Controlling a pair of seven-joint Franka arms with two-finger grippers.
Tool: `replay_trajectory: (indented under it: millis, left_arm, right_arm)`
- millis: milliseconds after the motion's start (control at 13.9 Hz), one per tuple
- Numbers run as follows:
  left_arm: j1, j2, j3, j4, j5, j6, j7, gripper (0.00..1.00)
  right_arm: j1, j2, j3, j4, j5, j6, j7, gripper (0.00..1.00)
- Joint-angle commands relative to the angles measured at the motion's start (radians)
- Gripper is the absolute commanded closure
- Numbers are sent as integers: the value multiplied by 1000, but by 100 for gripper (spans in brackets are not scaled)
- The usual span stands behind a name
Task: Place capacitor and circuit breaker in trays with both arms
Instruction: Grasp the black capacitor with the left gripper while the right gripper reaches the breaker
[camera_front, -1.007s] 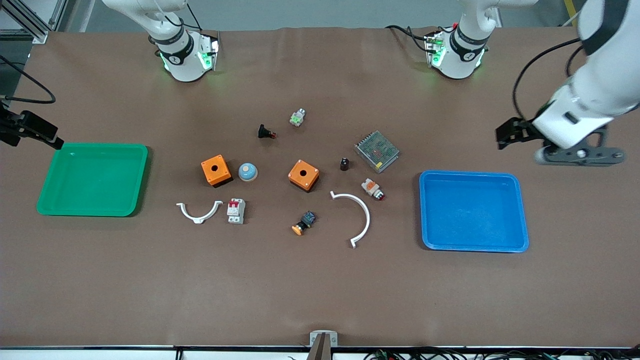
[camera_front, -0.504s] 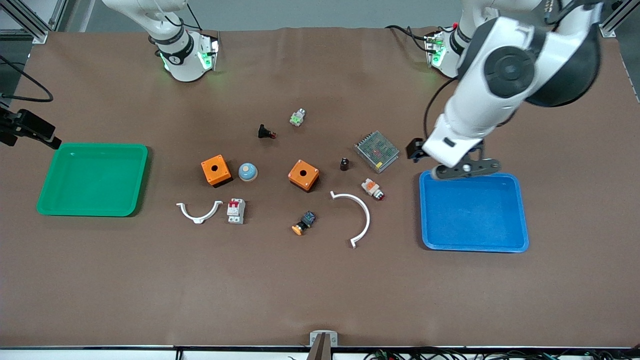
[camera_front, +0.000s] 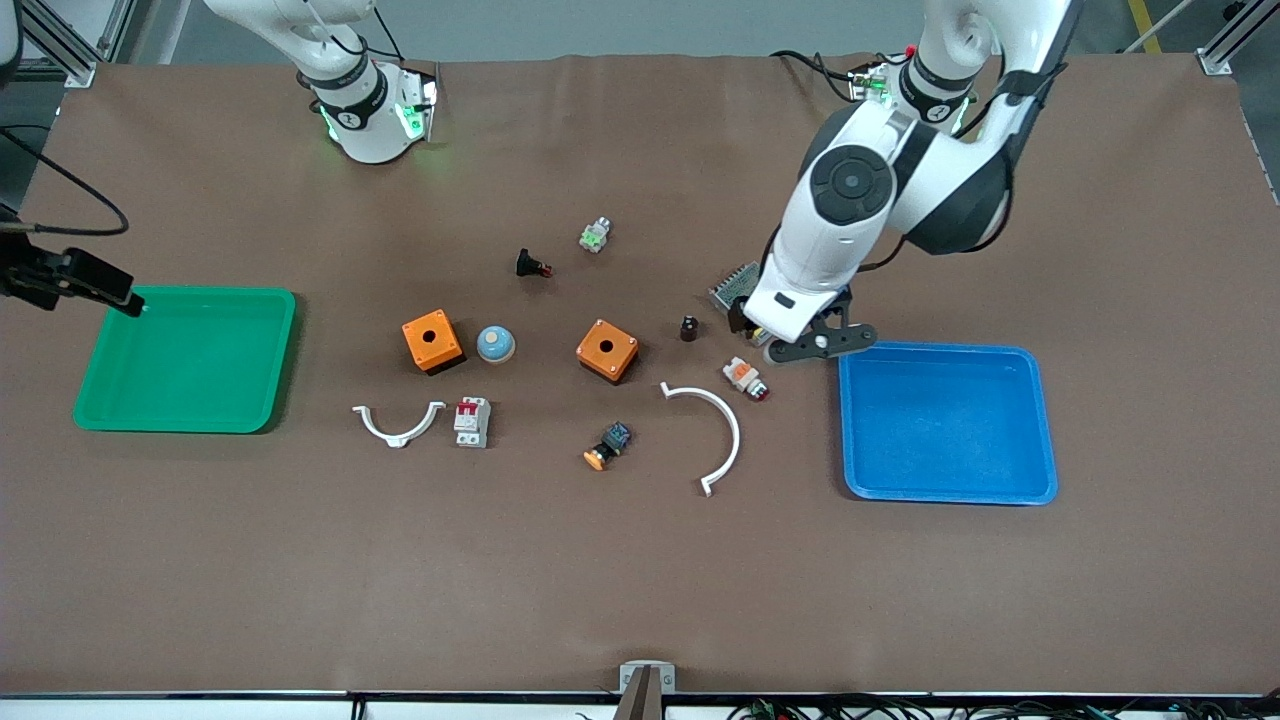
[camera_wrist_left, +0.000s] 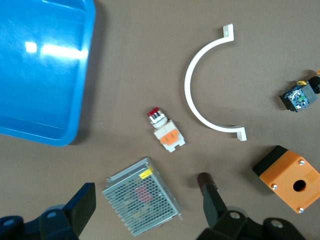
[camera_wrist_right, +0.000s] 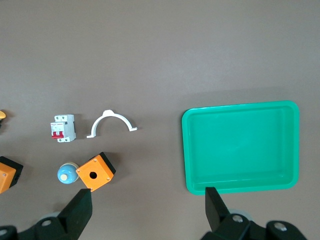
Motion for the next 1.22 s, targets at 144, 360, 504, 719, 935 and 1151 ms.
replay_trajectory:
  millis: [144,360,504,719,935,1151]
  left_arm:
    - [-90,103,-12,-95,-10,233,-154,13]
    - [-156,207,-11,-97,-9,365,-252,21]
    - [-171,259,-11,-97,-1,425,-301,22]
    - [-182,293,-11,-101,-1,436,-303,27]
    - [-183,300,-11,-98,-1,436,-305,40]
    - [-185,310,-12,-95,-1,436,-306,93]
  right_arm:
    - [72,64,9,26,28,-12,9,0]
    - [170,121,9,26,27,-9,84,0]
    - [261,185,9,28,16,-8,217,0]
    - [318,277,11,17,28,26,250,0]
    - [405,319,11,-53,36,154,284,0]
    - [427,326,9,-196,81,404,293,0]
